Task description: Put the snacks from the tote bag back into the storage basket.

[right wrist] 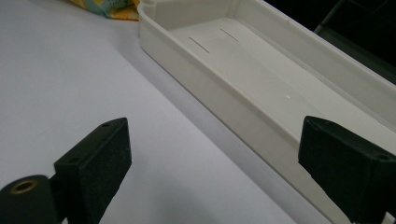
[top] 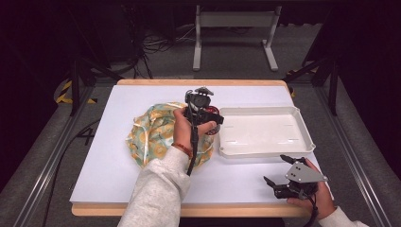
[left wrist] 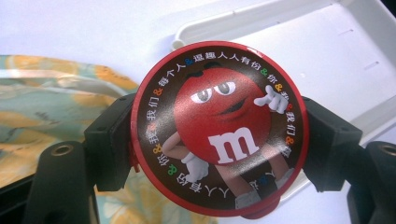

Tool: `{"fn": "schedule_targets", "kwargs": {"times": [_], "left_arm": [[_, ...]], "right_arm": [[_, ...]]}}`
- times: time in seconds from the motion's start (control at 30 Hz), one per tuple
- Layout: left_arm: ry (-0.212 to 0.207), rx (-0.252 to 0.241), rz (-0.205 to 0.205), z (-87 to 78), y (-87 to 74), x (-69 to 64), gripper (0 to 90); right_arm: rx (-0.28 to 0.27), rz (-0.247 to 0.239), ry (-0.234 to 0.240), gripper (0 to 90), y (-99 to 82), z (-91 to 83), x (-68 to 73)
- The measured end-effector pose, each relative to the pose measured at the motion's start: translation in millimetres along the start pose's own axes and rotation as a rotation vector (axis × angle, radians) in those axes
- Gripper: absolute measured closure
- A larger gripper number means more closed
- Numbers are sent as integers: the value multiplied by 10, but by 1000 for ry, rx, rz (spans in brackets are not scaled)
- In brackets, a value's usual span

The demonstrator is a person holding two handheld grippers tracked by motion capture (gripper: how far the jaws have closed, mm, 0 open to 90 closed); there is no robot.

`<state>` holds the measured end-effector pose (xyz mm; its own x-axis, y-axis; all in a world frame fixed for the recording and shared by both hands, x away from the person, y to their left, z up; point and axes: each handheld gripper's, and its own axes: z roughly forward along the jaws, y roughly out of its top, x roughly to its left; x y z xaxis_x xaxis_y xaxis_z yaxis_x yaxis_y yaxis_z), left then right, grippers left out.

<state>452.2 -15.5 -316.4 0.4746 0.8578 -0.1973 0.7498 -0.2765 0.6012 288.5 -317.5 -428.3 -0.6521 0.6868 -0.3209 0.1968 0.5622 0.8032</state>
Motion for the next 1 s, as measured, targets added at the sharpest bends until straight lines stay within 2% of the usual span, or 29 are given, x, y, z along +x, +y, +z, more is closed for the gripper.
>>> {"fn": "schedule_targets", "kwargs": {"times": [0.23,0.63,1.0], "left_arm": [[-13,19,19,123,45,-156,246],[-28,38,45,287,98,-339,245],[-39,68,46,480,144,-453,246]], "right_arm": [[0,-1,1,103,-4,-8,-3],[1,3,6,103,-4,-6,-4],[0,9,2,103,-12,-5,-12]]}}
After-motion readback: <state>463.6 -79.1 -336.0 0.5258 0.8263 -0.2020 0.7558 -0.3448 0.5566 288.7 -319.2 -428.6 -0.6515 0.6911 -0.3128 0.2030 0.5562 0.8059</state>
